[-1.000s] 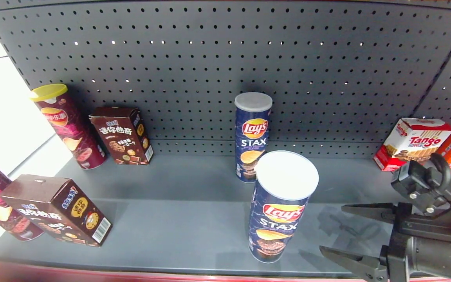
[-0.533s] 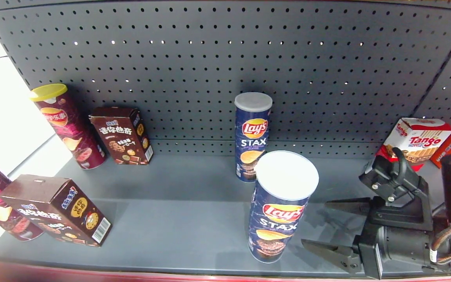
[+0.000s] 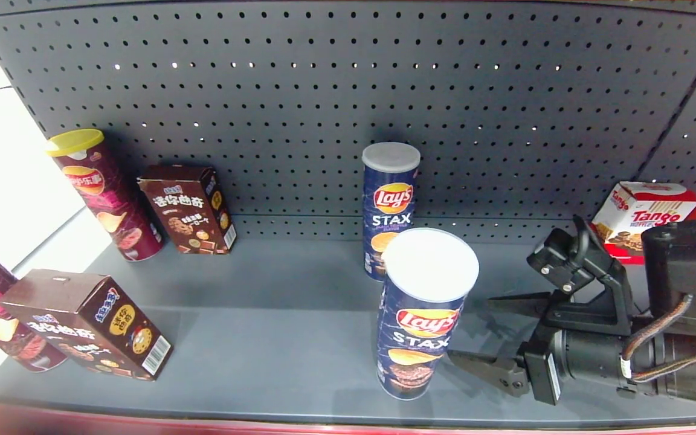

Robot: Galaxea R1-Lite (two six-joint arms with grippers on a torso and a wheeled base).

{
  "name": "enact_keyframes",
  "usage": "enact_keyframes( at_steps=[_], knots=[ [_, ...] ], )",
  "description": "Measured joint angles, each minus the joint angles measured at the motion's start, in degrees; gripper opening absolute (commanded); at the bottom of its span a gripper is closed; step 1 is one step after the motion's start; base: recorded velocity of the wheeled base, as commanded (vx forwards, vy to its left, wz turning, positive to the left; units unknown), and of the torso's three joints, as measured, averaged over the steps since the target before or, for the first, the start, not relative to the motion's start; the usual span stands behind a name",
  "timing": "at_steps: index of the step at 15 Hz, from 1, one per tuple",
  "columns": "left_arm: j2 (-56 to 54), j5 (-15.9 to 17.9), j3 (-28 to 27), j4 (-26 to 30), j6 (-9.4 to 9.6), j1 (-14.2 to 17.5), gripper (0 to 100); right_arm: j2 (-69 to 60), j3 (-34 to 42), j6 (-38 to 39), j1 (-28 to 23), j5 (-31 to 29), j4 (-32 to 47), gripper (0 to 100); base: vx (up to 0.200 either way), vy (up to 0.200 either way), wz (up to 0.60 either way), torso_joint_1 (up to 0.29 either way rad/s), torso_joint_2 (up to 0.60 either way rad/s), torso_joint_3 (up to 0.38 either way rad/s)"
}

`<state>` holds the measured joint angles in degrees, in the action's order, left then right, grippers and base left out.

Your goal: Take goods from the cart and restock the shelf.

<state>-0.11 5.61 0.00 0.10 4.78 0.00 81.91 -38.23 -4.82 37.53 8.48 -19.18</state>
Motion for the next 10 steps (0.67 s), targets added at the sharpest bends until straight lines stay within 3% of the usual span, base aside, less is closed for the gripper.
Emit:
enact_keyframes(
  at_steps=[10],
  knots=[
    [0.0, 0.0, 0.0, 0.0, -0.02, 0.0, 100, 1.3, -1.6, -0.1, -0.4, 0.1, 0.0, 100, 0.000, 0.000, 0.00, 0.000, 0.00, 0.000]
  ],
)
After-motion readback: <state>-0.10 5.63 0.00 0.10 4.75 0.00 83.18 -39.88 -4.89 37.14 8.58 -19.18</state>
